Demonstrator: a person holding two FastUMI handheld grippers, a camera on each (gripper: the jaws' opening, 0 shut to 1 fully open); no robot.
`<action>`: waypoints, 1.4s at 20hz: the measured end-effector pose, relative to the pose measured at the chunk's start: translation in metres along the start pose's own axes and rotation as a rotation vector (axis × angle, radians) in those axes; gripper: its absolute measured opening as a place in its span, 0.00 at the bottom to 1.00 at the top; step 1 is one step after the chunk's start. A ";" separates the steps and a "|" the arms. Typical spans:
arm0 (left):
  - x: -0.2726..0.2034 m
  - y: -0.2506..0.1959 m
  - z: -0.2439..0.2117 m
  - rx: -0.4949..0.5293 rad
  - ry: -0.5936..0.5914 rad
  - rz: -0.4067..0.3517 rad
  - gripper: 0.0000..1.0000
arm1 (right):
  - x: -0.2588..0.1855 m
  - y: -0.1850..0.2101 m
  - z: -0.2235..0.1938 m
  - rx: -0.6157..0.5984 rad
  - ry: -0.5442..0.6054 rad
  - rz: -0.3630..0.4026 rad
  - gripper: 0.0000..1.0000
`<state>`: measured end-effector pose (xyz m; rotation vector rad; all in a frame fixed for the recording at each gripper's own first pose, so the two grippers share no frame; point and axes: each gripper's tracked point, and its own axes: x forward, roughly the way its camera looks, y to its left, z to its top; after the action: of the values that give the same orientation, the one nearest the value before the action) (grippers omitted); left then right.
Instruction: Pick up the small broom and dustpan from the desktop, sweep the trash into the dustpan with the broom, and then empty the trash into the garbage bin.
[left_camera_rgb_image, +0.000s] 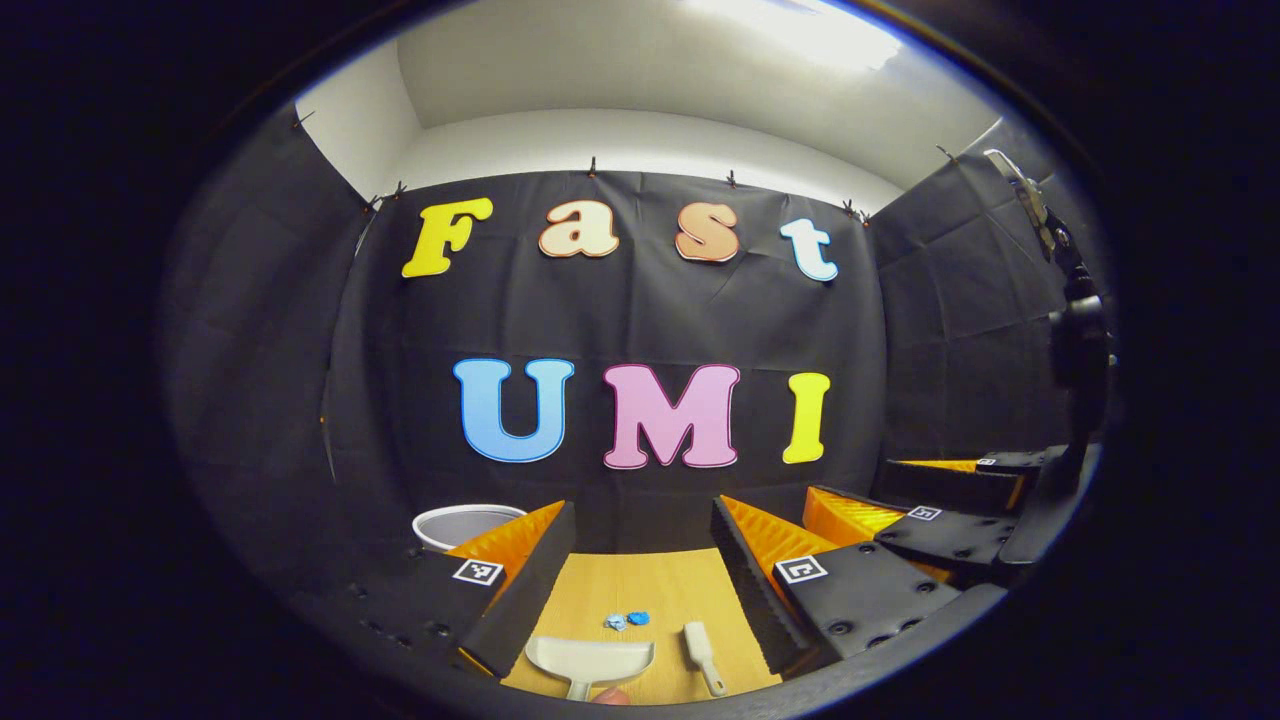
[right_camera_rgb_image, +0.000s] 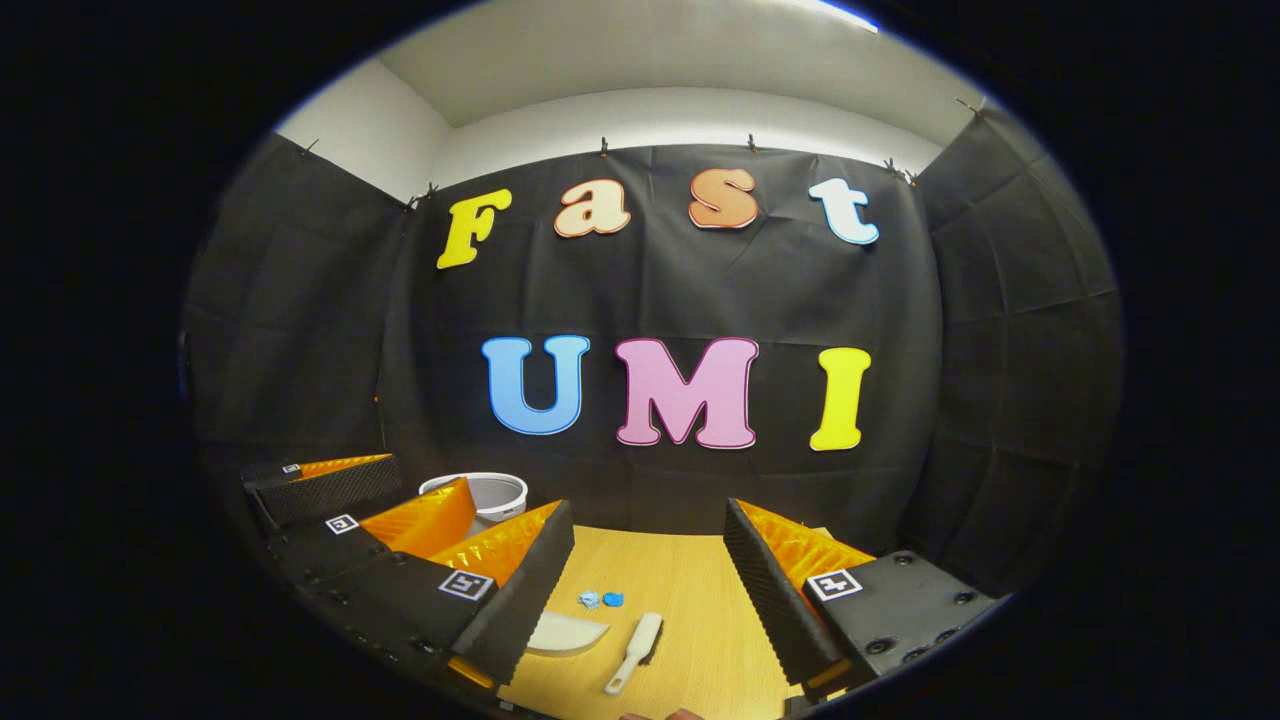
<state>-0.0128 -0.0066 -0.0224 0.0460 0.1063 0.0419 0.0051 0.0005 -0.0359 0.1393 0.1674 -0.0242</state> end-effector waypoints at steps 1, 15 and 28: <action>0.001 0.000 -0.002 0.005 0.002 0.000 0.81 | 0.000 0.000 0.001 -0.002 -0.003 -0.003 0.91; 0.000 0.005 -0.002 0.021 0.016 0.023 0.81 | -0.001 0.003 -0.002 -0.012 -0.003 -0.039 0.95; 0.038 0.026 -0.056 0.039 0.234 -0.001 0.81 | 0.058 0.017 -0.039 -0.096 0.086 -0.002 0.95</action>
<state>0.0182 0.0232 -0.0813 0.0795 0.3408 0.0441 0.0567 0.0217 -0.0817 0.0445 0.2544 -0.0121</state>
